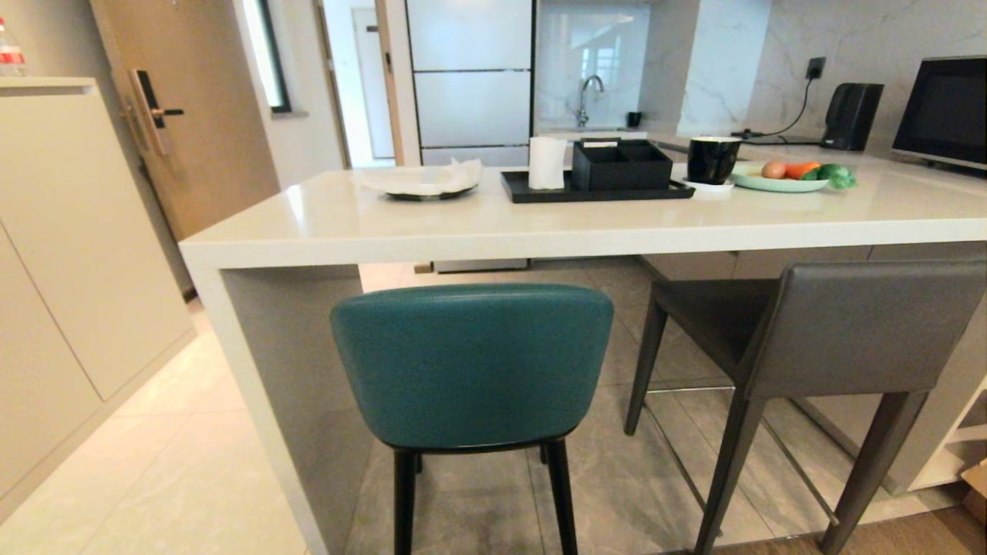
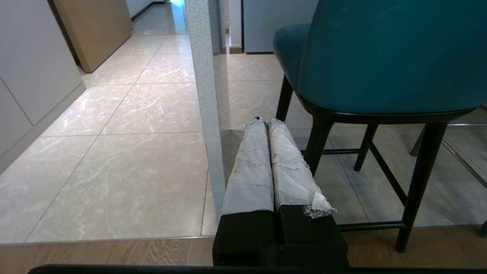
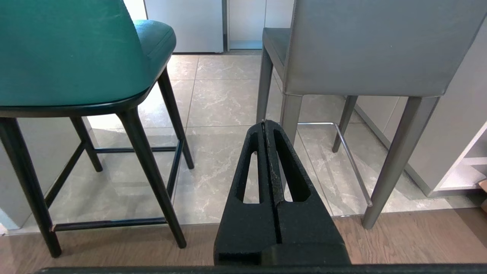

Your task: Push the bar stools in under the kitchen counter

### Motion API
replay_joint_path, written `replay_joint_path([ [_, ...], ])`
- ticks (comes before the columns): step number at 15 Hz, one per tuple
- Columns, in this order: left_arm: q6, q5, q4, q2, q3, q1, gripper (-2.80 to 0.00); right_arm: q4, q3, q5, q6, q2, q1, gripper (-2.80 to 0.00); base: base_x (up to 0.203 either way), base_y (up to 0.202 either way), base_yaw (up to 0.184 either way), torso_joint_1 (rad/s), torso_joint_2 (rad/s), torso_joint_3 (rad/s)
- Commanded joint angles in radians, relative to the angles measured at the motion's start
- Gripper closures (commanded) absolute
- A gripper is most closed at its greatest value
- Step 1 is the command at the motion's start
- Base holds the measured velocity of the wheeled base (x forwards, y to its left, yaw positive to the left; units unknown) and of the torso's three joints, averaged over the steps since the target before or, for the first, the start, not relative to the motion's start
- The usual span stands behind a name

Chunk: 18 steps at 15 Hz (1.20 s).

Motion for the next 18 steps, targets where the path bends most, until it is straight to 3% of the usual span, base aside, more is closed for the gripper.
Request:
replay_joint_path([
  [1, -0.001, -0.001, -0.001, 0.003, 0.0, 0.001, 0.0, 0.0, 0.0, 0.001, -0.001, 0.003, 0.0, 0.0, 0.0, 0.0, 0.0, 0.0, 0.0, 0.0],
  [6, -0.001, -0.001, -0.001, 0.005, 0.0, 0.0, 0.0, 0.0, 0.0, 0.0, 0.0, 0.003, 0.0, 0.0, -0.001, -0.04, 0.002, 0.001, 0.0, 0.0],
  [18, -0.009, -0.002, -0.002, 0.003, 0.0, -0.001, 0.0, 0.0, 0.0, 0.001, 0.0, 0.003, 0.0, 0.0, 0.0, -0.195, 0.002, 0.002, 0.0, 0.001],
])
